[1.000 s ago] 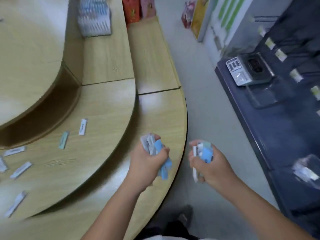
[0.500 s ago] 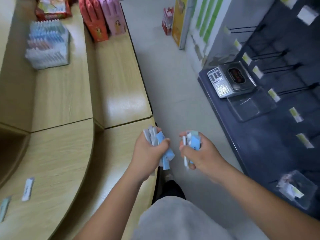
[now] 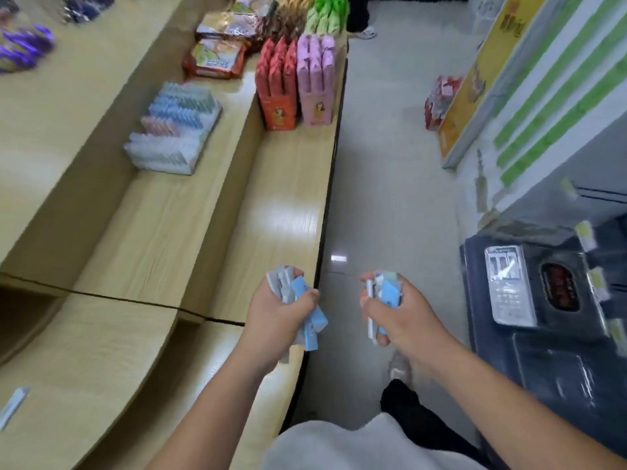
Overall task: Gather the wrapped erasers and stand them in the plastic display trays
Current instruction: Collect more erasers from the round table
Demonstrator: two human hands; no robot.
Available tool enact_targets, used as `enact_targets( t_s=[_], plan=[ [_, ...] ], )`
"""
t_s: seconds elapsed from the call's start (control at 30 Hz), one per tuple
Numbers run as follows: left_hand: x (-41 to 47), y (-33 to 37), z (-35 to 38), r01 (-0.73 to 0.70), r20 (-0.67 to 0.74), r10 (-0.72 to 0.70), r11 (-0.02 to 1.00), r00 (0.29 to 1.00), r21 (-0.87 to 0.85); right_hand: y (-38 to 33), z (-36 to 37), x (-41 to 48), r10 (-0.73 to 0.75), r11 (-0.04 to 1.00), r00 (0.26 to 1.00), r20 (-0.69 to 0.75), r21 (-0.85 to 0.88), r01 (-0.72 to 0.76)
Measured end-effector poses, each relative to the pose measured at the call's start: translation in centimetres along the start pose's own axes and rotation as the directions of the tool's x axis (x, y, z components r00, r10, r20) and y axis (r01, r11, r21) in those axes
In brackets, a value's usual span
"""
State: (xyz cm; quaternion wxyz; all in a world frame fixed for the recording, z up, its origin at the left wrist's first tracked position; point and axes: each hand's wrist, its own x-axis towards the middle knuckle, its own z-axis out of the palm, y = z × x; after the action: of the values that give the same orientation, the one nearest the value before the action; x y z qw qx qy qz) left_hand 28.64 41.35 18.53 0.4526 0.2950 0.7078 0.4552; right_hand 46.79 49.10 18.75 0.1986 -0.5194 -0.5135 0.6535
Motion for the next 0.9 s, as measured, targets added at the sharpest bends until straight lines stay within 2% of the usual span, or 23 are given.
enact_targets(
  t_s=[0.13, 0.23, 0.33, 0.47, 0.63, 0.77, 0.83, 0.9],
  plan=[
    [4.0, 2.2, 0.1, 0.060, -0.277, -0.097, 0.989, 0.956, -0.136, -4.0, -1.5, 7.4, -0.022, 0.995, 0.979, 0.201, -0.090, 0.040],
    [5.8, 3.5, -1.4, 0.077, -0.448, -0.174, 0.971, 0.877, -0.227, -7.0, 0.0, 12.2, -0.003, 0.983, 0.932, 0.364, -0.170, 0.069],
    [7.9, 3.5, -3.8, 0.108, -0.587, -0.229, 0.966, 0.777, -0.234, -9.3, 3.5, 17.2, 0.044, 0.959, 0.869, 0.493, -0.266, 0.102],
    [11.7, 1.7, -7.8, 0.080, -0.705, -0.306, 0.939, 0.640, -0.334, -11.0, 10.3, 24.0, 0.071, 0.906, 0.780, 0.622, -0.368, 0.210],
    [17.6, -0.2, -13.1, 0.098, -0.759, -0.381, 0.915, 0.528, -0.391, -13.3, 19.2, 30.9, 0.084, 0.851, 0.670, 0.737, -0.403, 0.336],
    [23.1, -1.1, -17.7, 0.118, -0.809, -0.414, 0.907, 0.417, -0.404, -14.0, 26.9, 36.1, 0.046, 0.744, 0.567, 0.822, -0.407, 0.529],
    [25.5, -1.8, -20.2, 0.166, -0.847, -0.423, 0.906, 0.321, -0.390, -13.9, 31.2, 38.8, 0.003, 0.623, 0.479, 0.878, -0.376, 0.686],
    [27.6, -3.4, -22.6, 0.231, -0.875, -0.437, 0.892, 0.211, -0.389, -13.2, 35.4, 41.2, -0.031, 0.440, 0.363, 0.931, -0.313, 0.842]
  ],
)
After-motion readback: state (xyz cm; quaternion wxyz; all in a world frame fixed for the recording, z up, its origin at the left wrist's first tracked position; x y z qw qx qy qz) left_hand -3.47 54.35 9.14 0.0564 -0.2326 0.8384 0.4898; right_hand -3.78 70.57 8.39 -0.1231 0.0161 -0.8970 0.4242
